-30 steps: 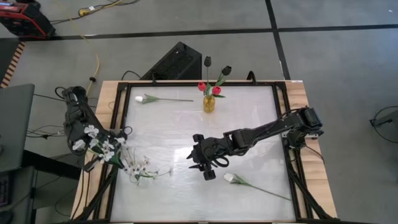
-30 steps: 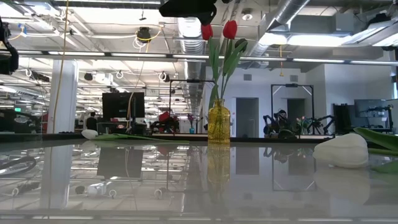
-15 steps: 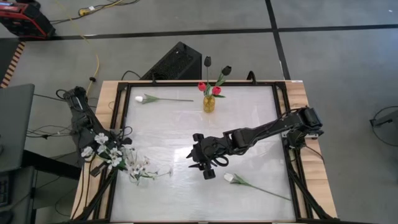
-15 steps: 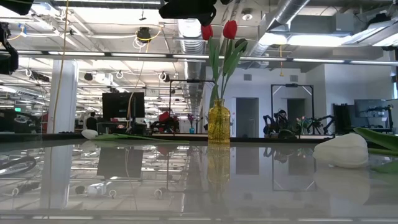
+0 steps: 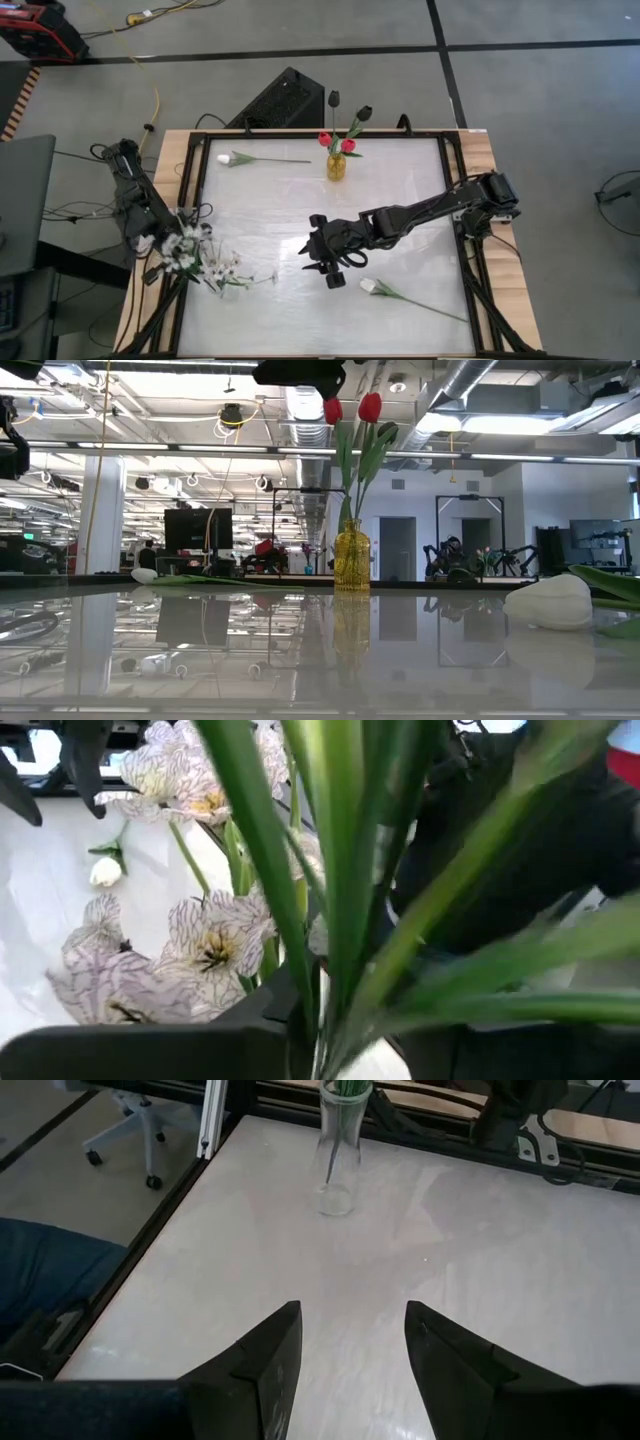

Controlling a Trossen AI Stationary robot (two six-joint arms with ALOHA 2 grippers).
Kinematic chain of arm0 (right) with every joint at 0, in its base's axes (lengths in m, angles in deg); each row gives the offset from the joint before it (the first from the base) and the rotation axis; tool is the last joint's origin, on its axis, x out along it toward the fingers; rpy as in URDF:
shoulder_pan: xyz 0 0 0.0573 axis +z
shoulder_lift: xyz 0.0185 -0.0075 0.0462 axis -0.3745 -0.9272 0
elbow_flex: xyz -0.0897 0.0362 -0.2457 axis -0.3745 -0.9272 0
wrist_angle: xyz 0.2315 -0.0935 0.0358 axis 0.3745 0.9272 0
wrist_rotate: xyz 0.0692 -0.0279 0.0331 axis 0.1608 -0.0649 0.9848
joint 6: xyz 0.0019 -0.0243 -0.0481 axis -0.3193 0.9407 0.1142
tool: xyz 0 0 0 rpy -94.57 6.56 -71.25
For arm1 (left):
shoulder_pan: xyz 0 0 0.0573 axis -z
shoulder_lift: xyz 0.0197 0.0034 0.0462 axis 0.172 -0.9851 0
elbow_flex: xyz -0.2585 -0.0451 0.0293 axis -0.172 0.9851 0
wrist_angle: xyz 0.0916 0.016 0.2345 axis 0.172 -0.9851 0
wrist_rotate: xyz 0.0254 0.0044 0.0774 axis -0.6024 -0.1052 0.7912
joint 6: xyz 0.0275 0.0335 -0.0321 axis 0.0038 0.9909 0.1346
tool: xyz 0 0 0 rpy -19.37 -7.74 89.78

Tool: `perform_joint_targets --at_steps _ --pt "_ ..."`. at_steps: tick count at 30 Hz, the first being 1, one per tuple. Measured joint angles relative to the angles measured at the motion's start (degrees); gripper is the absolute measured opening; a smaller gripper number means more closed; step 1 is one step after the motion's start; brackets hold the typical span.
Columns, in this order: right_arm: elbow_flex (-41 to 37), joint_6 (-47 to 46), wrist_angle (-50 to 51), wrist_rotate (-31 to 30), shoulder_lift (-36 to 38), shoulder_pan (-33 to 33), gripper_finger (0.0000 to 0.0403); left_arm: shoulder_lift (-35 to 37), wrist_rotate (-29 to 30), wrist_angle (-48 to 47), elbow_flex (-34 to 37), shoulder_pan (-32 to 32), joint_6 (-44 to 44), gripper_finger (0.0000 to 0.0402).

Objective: Sort flowers into vase by color
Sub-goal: Put the white flowers into the transparent vase, then put the bottom white tulip into the transparent vase

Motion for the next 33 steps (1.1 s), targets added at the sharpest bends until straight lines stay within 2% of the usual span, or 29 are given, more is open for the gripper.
perform_joint_targets --at_steps 5,8,14,24,33 --pt "0.00 0.02 -0.22 0.00 0.00 -0.01 0.0203 0.00 0.01 -1.75 0.00 0.00 -3.02 0.0125" --pt "0.00 0.02 -0.22 0.00 0.00 0.00 0.0203 0.02 -0.01 -4.36 0.00 0.00 -7.95 0.0135" --pt "0.00 0.09 -0.60 0.00 0.00 -0.01 0.0203 0.00 -1.94 -8.95 -0.98 -0.02 -20.81 0.0140" --pt "0.02 0.29 -1.70 0.00 0.00 -0.11 0.0203 0.00 -6.47 -14.44 -2.05 -0.02 -36.73 0.0140" --pt "0.02 1.70 -1.73 0.00 0.00 -0.33 0.0203 0.00 -8.83 -16.21 -2.08 -0.02 -40.87 0.0140"
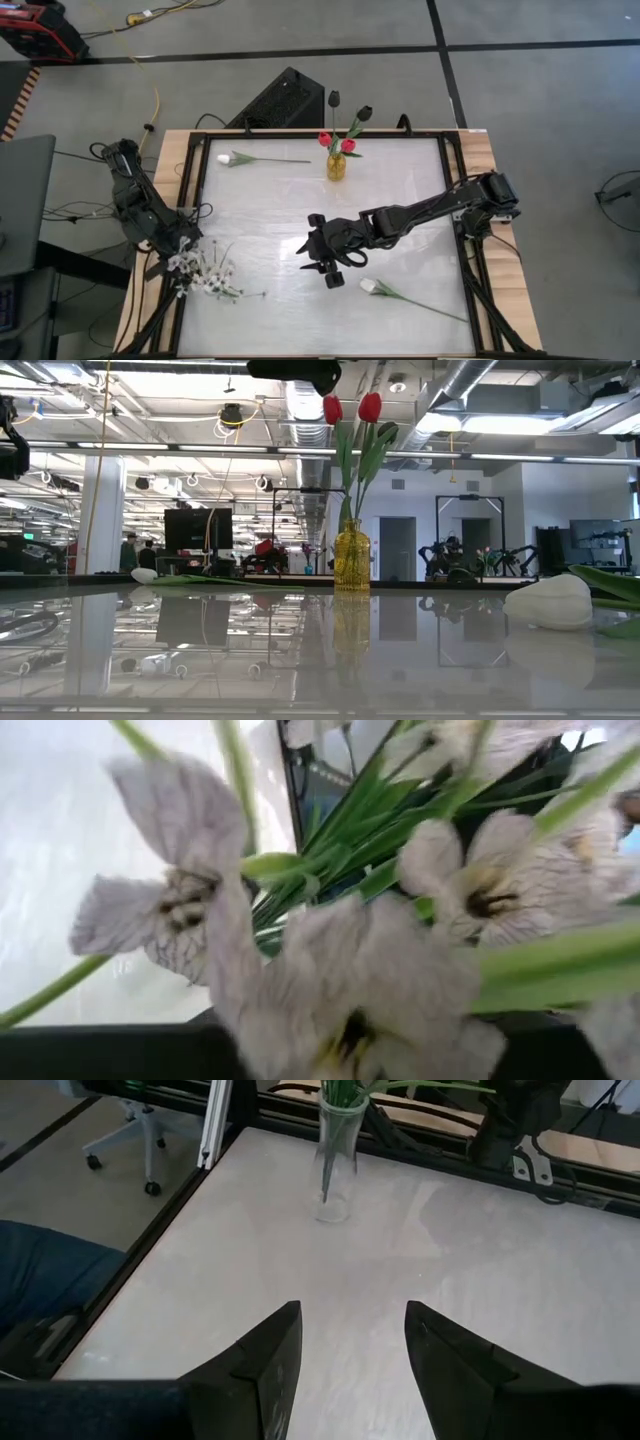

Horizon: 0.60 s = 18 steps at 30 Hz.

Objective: Sort flowers into vase by color
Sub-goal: Put the bottom white tulip into the transparent vase

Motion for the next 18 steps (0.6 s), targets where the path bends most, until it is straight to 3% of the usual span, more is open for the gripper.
perform_joint_targets --at_steps 7,13,18 --pt "0.00 0.20 0.02 0.00 0.00 -0.04 0.0203 -0.04 -0.65 -2.84 -1.32 0.00 -0.63 0.0139" --pt "0.00 0.17 0.69 0.00 0.00 -0.02 0.0203 0.00 4.99 -10.08 -7.13 0.00 3.68 0.0139" --pt "0.00 -0.02 1.95 0.02 0.00 -0.02 0.0203 0.00 5.83 -17.70 -11.81 0.00 2.68 0.0139"
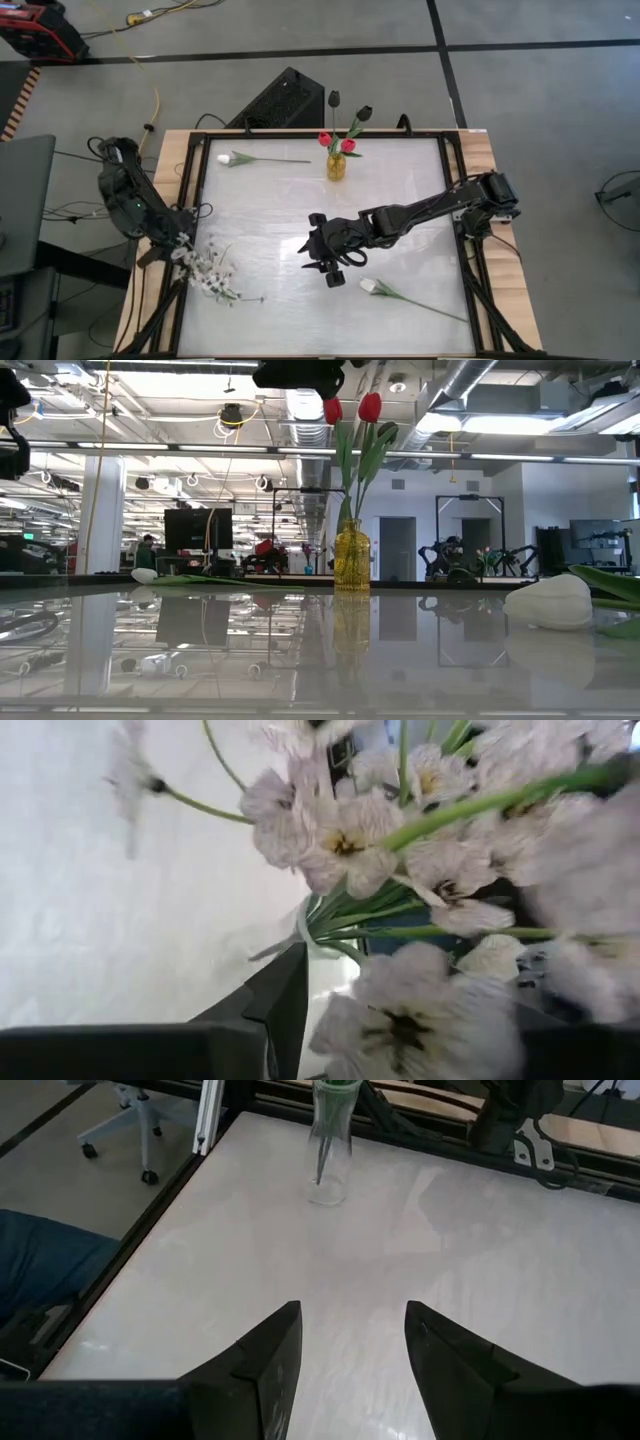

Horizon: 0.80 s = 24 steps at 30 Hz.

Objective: Sort flowers into vase by color
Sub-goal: Put the bottom white tulip into the transparent vase

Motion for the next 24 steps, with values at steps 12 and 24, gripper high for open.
perform_joint_targets --at_steps 12,24 --pt "0.00 -0.04 2.94 -0.01 0.00 -0.39 0.0203 -0.02 8.76 -1.59 -7.12 -0.02 10.84 0.0139" --pt "0.00 -0.48 6.31 -0.02 0.00 -0.35 0.0203 0.00 15.41 -1.93 -14.18 0.00 20.72 0.0139"
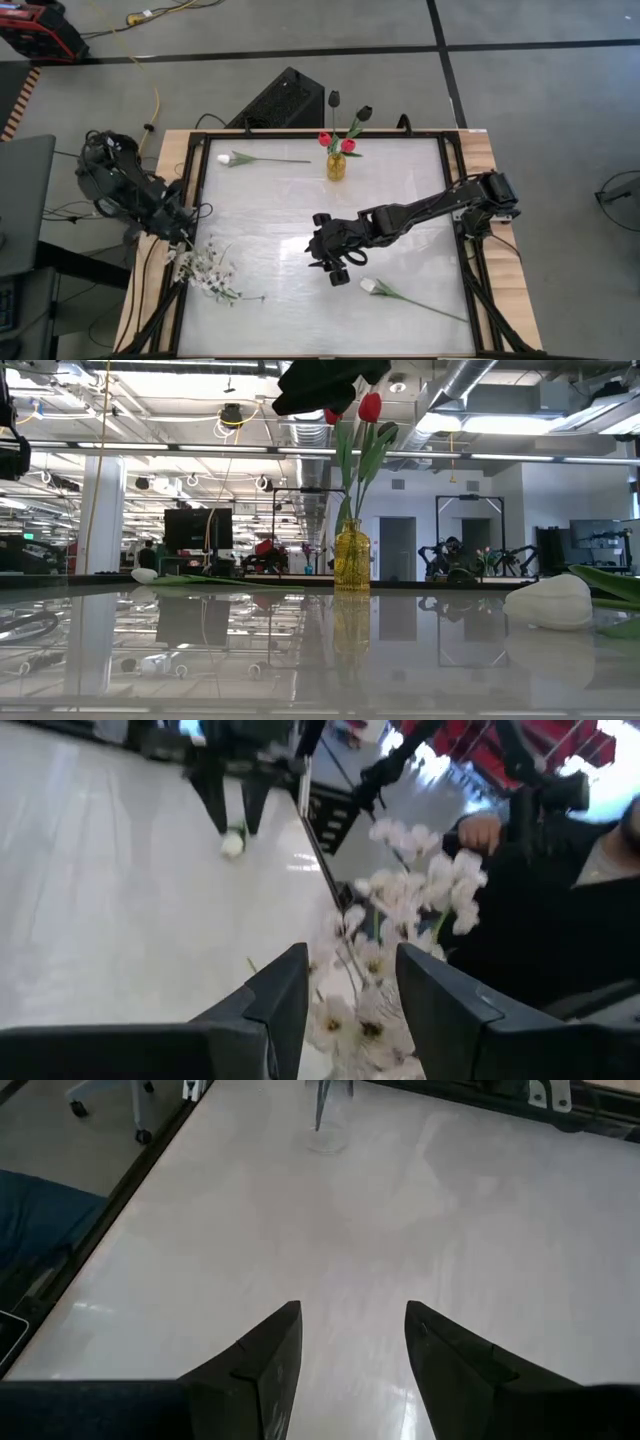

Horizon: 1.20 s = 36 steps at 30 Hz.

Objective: Sort flowers into vase by color
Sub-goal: Put the bottom white tulip into the transparent vase

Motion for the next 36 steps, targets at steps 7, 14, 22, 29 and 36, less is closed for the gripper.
perform_joint_targets --at_steps 7,14,22,29,36 --pt "0.00 -1.05 1.43 -0.02 0.00 0.00 0.0203 0.00 12.97 0.25 -2.54 0.00 2.00 0.0139" --pt "0.00 -1.51 3.39 -0.04 0.00 -0.04 0.0203 -2.49 42.32 0.63 0.35 -0.02 3.38 0.0139" --pt "0.00 -3.80 5.86 -0.09 0.00 -0.04 0.0203 -4.77 53.24 6.37 8.09 -0.04 4.62 0.0139" --pt "0.00 -6.61 11.12 -0.18 0.00 -0.06 0.0203 -8.34 51.55 26.28 12.66 -2.36 19.78 0.0139" --pt "0.00 -9.66 12.81 -0.27 0.00 -0.44 0.0203 -14.80 26.49 57.97 13.15 -16.28 51.89 0.0139"
